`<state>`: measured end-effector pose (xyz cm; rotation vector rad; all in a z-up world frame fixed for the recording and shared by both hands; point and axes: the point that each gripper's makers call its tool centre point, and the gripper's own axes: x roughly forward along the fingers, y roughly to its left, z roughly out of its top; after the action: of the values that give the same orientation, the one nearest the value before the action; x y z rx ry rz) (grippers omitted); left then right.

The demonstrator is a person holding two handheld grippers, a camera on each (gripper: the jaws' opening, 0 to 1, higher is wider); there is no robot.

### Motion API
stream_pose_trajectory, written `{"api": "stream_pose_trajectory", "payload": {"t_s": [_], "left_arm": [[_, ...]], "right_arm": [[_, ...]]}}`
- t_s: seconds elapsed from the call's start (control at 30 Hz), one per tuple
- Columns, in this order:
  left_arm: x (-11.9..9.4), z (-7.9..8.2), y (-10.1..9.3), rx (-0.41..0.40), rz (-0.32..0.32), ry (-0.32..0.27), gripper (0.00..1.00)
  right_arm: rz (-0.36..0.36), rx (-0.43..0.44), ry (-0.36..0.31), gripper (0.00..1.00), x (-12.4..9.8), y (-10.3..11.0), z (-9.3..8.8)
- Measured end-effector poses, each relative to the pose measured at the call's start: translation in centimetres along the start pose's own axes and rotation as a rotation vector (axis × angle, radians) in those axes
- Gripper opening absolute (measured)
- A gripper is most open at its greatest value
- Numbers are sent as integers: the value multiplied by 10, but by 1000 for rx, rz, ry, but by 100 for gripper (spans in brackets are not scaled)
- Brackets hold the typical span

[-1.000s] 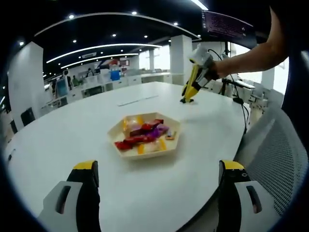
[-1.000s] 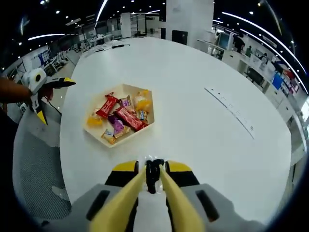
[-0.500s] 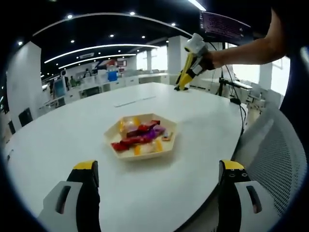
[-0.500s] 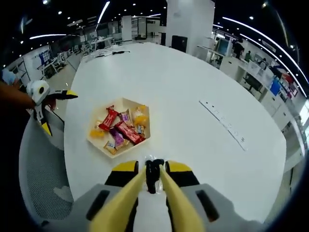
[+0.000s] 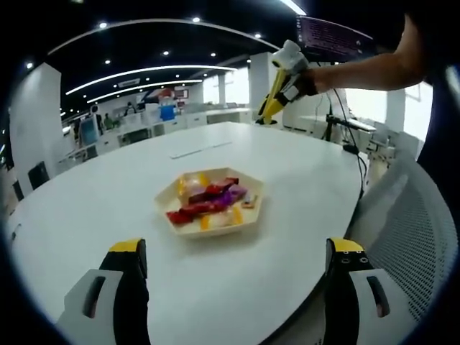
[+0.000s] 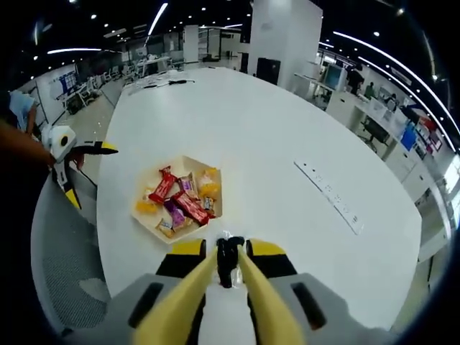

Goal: Place the target food into the container with the food tongs after gripping and lifting it, then release it inside without dropping or visibly crushing the food.

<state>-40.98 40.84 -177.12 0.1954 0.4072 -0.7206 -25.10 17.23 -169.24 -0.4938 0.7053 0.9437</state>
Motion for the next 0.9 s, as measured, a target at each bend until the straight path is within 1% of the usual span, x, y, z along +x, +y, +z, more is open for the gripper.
{"api": "stream_pose_trajectory", "payload": {"t_s": [0.47, 0.6, 0.7, 0.9], "left_arm": [[-1, 1, 0, 3, 2, -1, 99], [-1, 1, -1, 5, 3, 0, 99], [0, 0, -2, 7, -5, 7, 99], [0, 0, -2, 7, -4, 7, 99]], "right_arm": [[27, -35, -7, 21, 9, 16, 28], [45, -61, -11, 21, 15, 23, 42], [57, -63, -17, 21, 20, 29, 53], [81, -81, -23, 21, 30, 42, 70]]}}
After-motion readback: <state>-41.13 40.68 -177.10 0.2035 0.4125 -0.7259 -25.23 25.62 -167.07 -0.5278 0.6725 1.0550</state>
